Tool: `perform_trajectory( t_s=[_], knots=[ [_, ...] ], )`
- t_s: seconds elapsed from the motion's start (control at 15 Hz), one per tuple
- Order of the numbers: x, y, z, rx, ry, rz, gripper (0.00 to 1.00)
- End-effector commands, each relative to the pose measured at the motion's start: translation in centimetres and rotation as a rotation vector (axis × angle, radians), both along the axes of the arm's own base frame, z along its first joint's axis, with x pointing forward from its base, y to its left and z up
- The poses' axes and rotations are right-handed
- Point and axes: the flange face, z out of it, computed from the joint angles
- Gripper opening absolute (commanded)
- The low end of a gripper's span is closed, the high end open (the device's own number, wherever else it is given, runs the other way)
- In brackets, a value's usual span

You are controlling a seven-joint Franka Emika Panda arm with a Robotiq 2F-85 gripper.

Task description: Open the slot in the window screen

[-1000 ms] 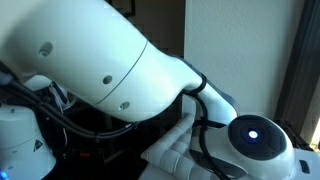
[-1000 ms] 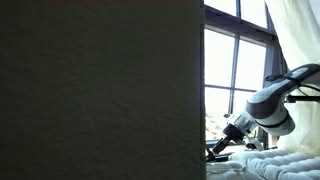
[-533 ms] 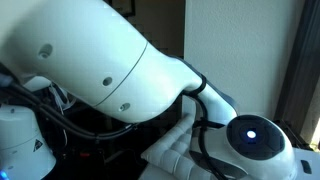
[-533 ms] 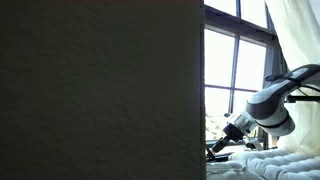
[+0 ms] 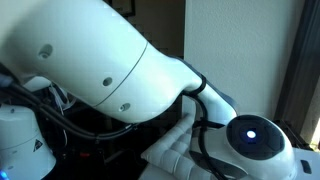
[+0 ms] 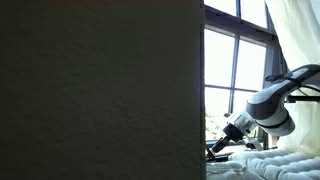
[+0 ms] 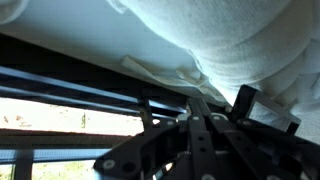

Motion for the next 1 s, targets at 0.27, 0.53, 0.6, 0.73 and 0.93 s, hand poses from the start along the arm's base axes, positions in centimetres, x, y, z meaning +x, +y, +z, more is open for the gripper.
perform_trajectory(
  t_s=[0.27, 0.53, 0.6, 0.73, 0.93],
  knots=[
    [0.01, 0.21, -0.12, -0.001, 0.002, 0.01, 0.0],
    [-0.01, 0.27, -0.4, 0.0, 0.002, 0.011, 0.0],
    [-0.01, 0.27, -0.5, -0.003, 0.006, 0.009, 0.0],
    [-0.04, 0.24, -0.6, -0.009, 0.009, 0.003, 0.0],
    [-0.19, 0.35, -0.92, -0.006, 0.007, 0.016, 0.01]
  ],
)
